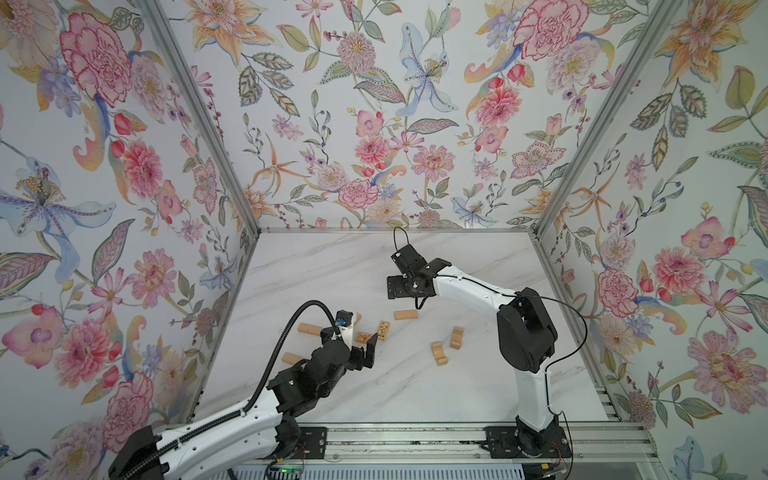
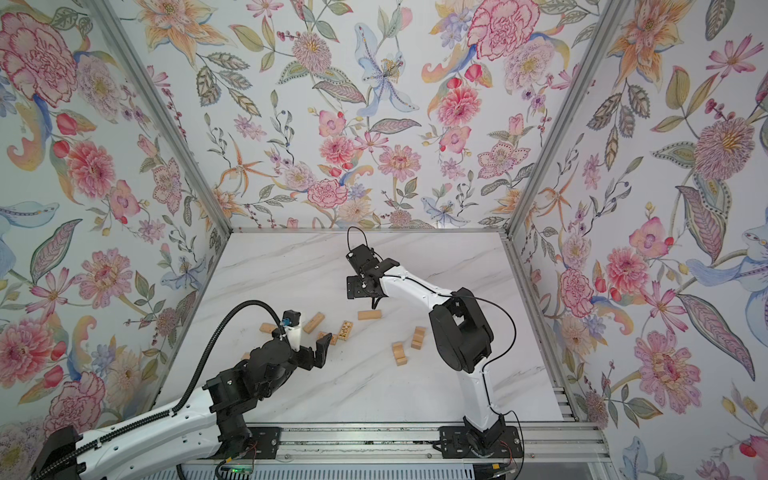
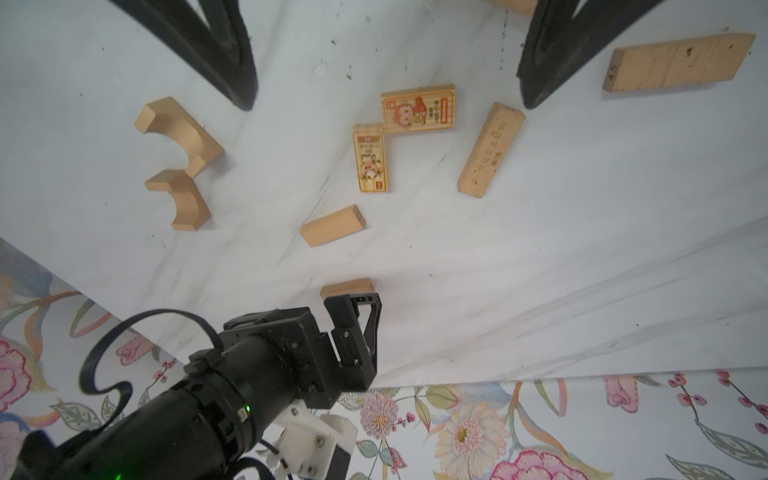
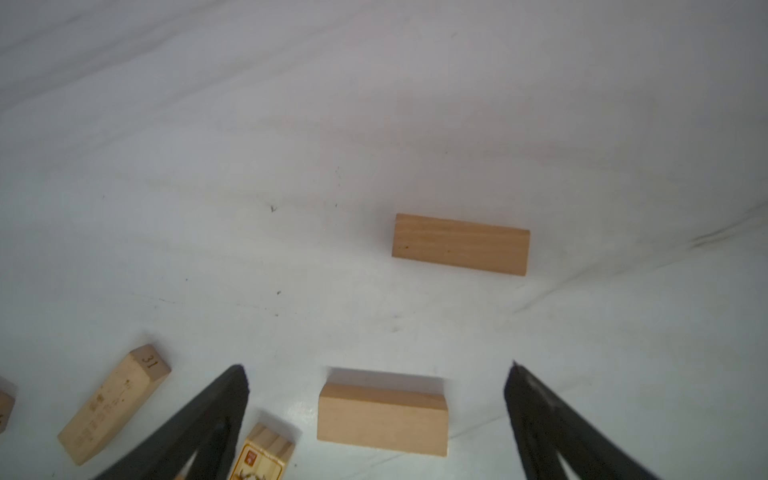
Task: Build the wood block tower
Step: 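Carry the bar with the right gripper toward another plain bar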
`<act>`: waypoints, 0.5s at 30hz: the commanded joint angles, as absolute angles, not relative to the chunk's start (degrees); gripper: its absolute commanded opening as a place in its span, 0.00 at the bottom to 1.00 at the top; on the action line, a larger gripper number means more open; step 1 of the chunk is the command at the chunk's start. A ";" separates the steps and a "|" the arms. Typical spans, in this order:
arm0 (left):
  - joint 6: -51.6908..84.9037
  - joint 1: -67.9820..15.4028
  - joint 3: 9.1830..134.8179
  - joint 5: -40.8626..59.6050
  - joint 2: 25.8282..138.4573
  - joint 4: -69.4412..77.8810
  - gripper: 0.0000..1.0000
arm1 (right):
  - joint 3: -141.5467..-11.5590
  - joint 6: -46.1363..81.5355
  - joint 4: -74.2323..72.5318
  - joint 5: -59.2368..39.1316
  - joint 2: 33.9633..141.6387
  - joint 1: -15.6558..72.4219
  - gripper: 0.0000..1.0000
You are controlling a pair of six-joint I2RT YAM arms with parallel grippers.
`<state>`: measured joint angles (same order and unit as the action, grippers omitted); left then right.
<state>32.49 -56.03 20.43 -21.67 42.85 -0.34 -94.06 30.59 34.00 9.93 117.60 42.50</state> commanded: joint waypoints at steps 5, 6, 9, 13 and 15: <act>35.42 -59.86 18.28 -24.95 38.55 -5.57 0.99 | -91.31 34.47 37.91 12.77 118.21 44.79 0.99; 35.42 -60.04 18.30 -24.96 38.25 -5.88 0.99 | -91.00 34.68 37.88 12.83 118.23 44.90 0.99; 35.42 -60.16 18.19 -24.85 37.64 -6.40 0.99 | -90.17 35.24 37.90 13.29 118.35 45.07 0.99; 35.51 -60.20 17.63 -24.80 36.96 -6.68 0.99 | -89.40 35.33 37.93 13.36 118.67 45.04 0.99; 35.60 -60.21 17.41 -24.78 36.74 -6.67 0.99 | -89.13 35.48 37.91 13.20 118.93 45.01 0.99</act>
<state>35.00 -59.55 18.59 -23.38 37.47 -5.19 -90.15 34.33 36.71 12.08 117.82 44.99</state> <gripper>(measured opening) 0.991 0.988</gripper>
